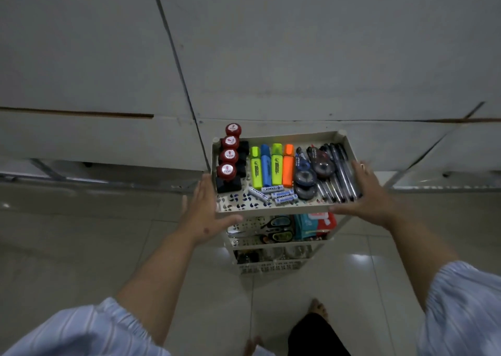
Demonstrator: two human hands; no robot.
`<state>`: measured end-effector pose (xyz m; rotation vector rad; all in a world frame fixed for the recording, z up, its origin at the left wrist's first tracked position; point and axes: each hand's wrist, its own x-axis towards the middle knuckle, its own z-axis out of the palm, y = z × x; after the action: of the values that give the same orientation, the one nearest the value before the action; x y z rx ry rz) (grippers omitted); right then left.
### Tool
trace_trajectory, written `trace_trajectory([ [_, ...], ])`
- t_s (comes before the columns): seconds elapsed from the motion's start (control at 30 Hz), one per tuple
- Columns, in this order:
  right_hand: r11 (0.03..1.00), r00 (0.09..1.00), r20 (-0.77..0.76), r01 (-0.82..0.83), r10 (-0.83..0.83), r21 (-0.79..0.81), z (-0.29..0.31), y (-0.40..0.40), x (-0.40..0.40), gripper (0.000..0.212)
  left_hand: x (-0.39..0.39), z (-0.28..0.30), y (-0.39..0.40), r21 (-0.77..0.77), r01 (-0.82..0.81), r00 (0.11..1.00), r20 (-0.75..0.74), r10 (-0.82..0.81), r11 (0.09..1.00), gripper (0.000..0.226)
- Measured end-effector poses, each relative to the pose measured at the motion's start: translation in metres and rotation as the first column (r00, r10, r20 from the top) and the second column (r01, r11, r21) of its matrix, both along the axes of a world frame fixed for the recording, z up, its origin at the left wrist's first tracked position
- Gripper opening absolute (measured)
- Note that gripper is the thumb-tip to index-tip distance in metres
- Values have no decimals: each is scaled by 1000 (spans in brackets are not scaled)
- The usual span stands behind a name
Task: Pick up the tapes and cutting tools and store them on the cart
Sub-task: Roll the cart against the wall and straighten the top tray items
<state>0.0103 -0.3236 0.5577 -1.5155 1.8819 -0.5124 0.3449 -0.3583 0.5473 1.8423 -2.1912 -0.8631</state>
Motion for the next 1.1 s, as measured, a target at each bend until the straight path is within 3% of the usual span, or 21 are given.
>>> trace_trajectory([
  [0.17, 999, 988, -156, -13, 7, -40, -7, 18, 1, 132, 1, -5, 5, 10, 21, 983, -181, -19, 1000, 125],
  [0.27, 994, 890, -452, -98, 62, -57, -5, 25, 5, 133, 0, -1, 13, -8, 63, 986, -154, -63, 998, 132],
  [0.3, 991, 876, -476, -124, 84, -52, -4, 26, 6, 134, -1, -2, 13, -17, 64, 989, -131, -65, 998, 132],
  [0.43, 995, 936, -345, -94, 75, -39, -4, 27, 12, 130, -5, -2, 9, -77, 83, 996, -18, -85, 994, 128],
  [0.7, 989, 937, -348, -55, 4, -139, -9, 24, 18, 126, -2, -1, -6, -108, 191, 936, 318, -148, 976, 123],
  [1.1, 979, 942, -331, -24, -45, -201, -7, -4, 16, 126, -11, 11, -36, -129, 217, 870, 474, -132, 968, 121],
])
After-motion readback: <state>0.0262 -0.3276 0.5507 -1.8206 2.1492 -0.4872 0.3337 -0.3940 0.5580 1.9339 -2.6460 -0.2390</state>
